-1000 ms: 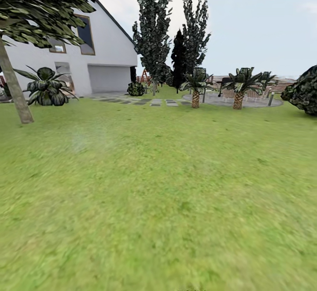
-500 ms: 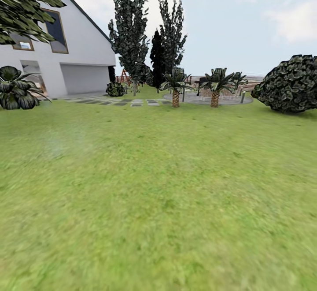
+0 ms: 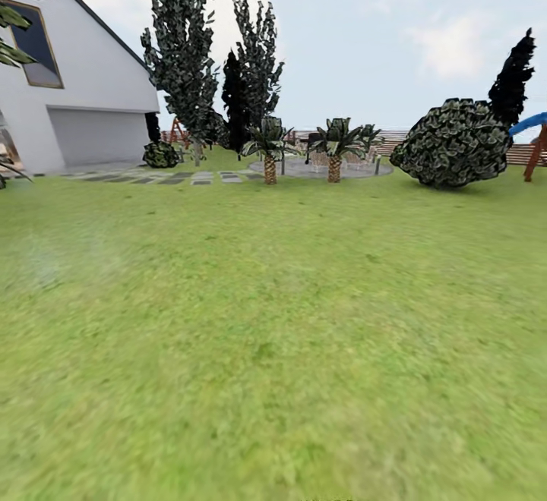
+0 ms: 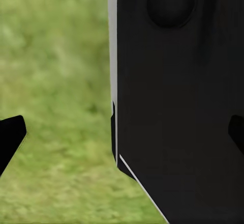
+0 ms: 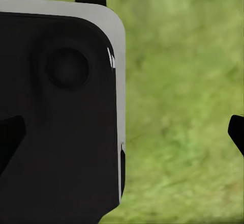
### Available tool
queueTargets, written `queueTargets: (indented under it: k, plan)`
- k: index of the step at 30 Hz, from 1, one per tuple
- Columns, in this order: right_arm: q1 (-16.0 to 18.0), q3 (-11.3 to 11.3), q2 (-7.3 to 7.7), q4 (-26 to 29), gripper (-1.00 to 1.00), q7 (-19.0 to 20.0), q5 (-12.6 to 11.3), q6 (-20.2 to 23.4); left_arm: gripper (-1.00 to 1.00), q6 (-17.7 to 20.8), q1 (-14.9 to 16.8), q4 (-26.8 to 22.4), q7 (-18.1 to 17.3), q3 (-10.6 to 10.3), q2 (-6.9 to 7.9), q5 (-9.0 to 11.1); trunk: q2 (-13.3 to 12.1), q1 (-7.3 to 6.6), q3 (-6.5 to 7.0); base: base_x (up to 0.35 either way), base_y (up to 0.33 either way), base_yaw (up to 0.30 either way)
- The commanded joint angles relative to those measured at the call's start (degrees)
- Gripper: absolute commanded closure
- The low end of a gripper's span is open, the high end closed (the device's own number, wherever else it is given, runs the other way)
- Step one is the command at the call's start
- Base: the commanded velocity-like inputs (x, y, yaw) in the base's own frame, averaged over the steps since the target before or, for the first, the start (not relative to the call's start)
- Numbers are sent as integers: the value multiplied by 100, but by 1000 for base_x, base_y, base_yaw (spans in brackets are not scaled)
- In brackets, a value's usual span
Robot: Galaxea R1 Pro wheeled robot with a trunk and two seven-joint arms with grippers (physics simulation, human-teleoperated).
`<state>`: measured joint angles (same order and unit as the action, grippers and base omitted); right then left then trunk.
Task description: Take the three Easter eggs out of the wicker basket on the lawn in the garden, then place them on the lawn next to a single tree (choose any tree) so that all three eggs are next to the same tree and none are left in the basket.
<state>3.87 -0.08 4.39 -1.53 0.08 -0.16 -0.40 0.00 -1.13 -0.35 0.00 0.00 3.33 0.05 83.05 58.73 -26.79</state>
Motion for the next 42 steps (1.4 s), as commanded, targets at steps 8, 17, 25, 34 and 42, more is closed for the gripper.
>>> queueTargets:
  k: [8,17,25,34,42]
  plan:
    - [8,0,0,-14,-100,1,-2,-4,-100,0,-1,-4,0,0,1,2,2,0,-4,0,0,-298]
    - [8,0,0,-14,-100,1,-2,-4,-100,0,-1,-3,0,0,1,1,2,0,-4,0,0,-297]
    - [8,0,0,-14,-100,1,-2,-4,-100,0,-1,-4,0,0,1,4,2,0,-4,0,0,-298]
    - [8,0,0,-14,-100,1,-2,-4,-100,0,-1,-5,0,0,1,4,2,0,-4,0,0,-298]
    - [8,0,0,-14,-100,1,-2,-4,-100,0,-1,-2,0,0,1,1,2,0,-4,0,0,-298]
